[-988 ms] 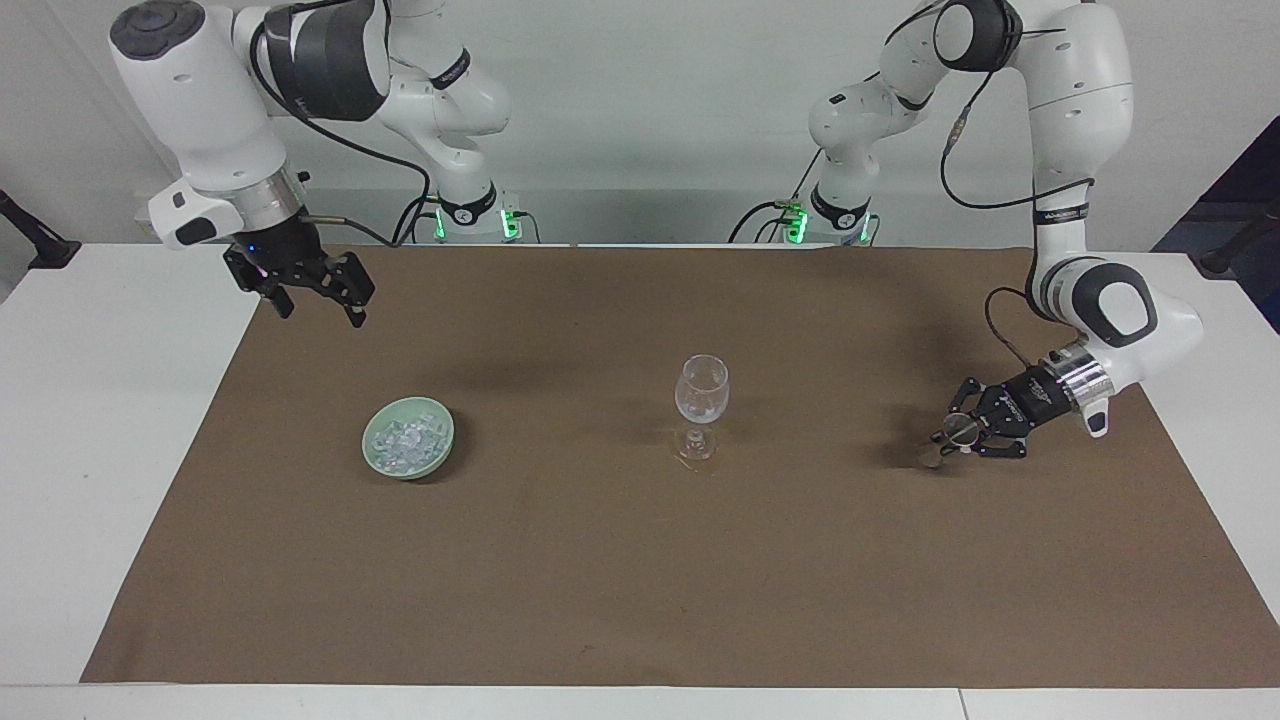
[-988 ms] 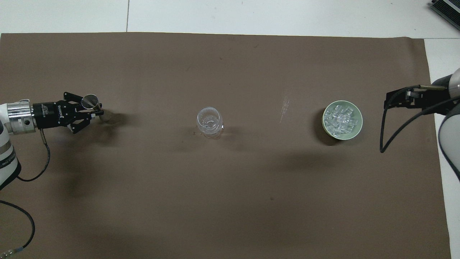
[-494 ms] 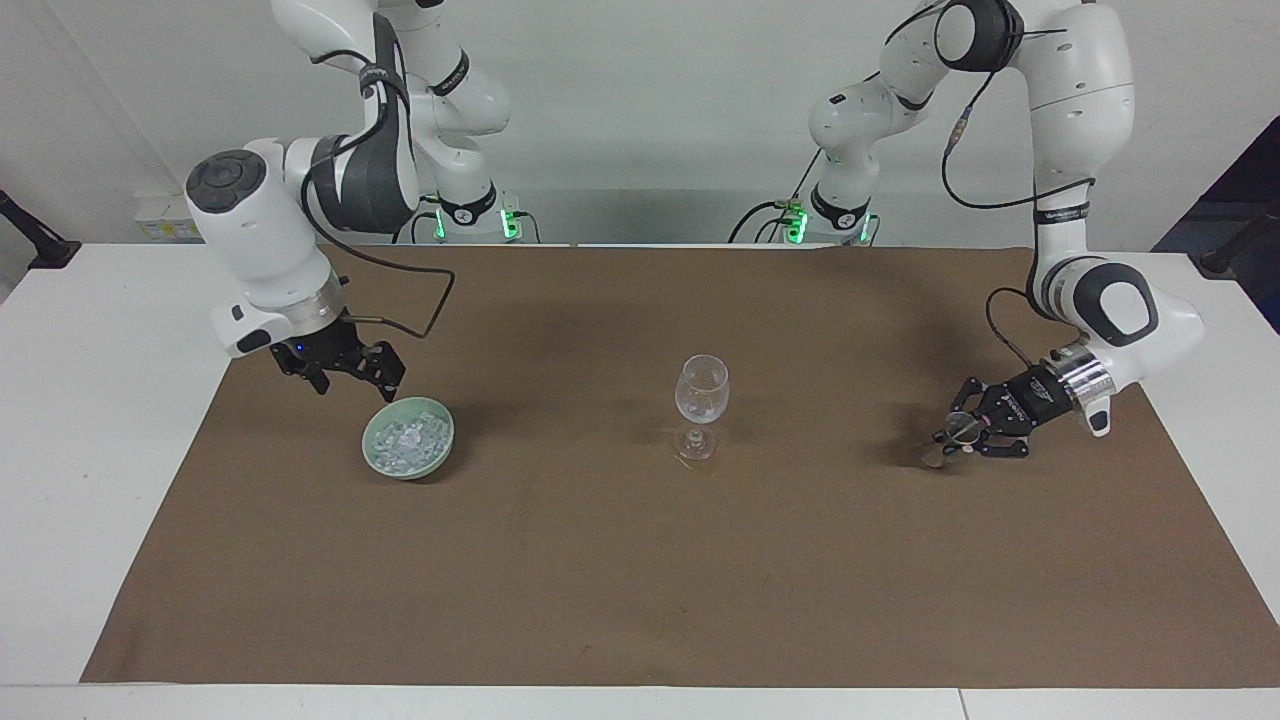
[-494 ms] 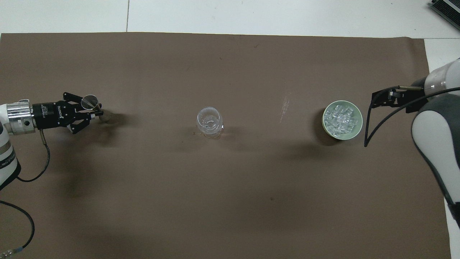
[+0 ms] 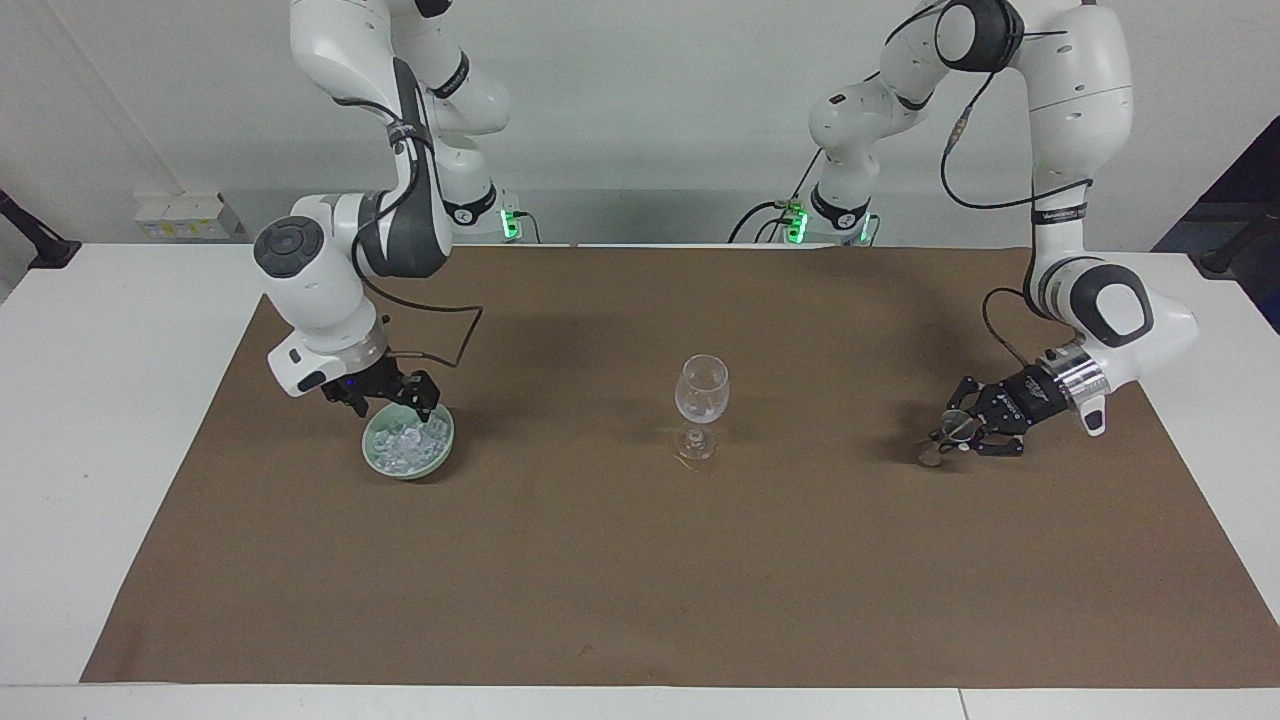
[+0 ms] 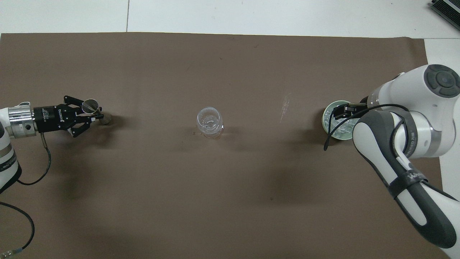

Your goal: Pour wine and add ice with both arms

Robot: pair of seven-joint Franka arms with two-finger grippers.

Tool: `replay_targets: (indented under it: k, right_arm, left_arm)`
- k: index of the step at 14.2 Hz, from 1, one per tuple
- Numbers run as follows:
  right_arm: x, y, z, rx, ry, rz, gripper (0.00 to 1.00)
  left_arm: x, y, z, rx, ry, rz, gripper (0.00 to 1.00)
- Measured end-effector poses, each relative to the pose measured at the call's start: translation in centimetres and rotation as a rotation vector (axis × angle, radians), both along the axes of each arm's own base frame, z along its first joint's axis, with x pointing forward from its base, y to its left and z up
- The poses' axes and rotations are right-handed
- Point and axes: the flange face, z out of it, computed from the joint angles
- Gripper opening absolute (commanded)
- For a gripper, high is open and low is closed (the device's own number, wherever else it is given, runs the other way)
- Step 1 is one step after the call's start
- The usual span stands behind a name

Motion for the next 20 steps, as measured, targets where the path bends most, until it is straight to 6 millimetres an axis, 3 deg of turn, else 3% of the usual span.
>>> replay_targets:
  k: [1, 2, 5, 6, 8, 15, 18, 20]
  right_arm:
    - [-0.1, 0.1, -0.4, 0.000, -0.012, 0.002, 0.99]
    - [-0.1, 0.1, -0.8, 0.001, -0.020, 0.002, 0.90]
    - [-0.3, 0.5, -2.0, 0.001, -0.014, 0.009, 0.81]
    - [-0.3, 0.8, -2.4, 0.002, -0.023, 0.014, 0.80]
    - [-0.3, 1.1, -3.0, 0.003, -0.046, 0.019, 0.80]
    - [0.1, 1.1, -3.8, 0.005, -0.092, 0.016, 0.62]
    - [0.0, 1.1, -3.9, 0.005, -0.089, 0.016, 0.31]
    - [0.0, 1.1, -3.9, 0.005, -0.087, 0.016, 0.12]
  left_arm:
    - [-0.1, 0.0, -0.1, 0.000, 0.001, 0.000, 0.19]
    - [-0.1, 0.0, -0.1, 0.000, 0.001, 0.000, 0.28]
    - [-0.1, 0.1, -0.1, 0.001, 0.000, 0.000, 0.44]
    - [-0.1, 0.1, -0.1, 0.001, -0.001, -0.001, 0.58]
    - [-0.1, 0.1, -0.1, 0.004, -0.002, -0.003, 1.00]
    - [-0.1, 0.2, -0.1, 0.009, -0.007, -0.007, 1.00]
    - [0.0, 0.5, 0.7, 0.031, -0.021, -0.020, 1.00]
    - [0.1, 0.6, 2.8, 0.093, -0.050, -0.065, 1.00]
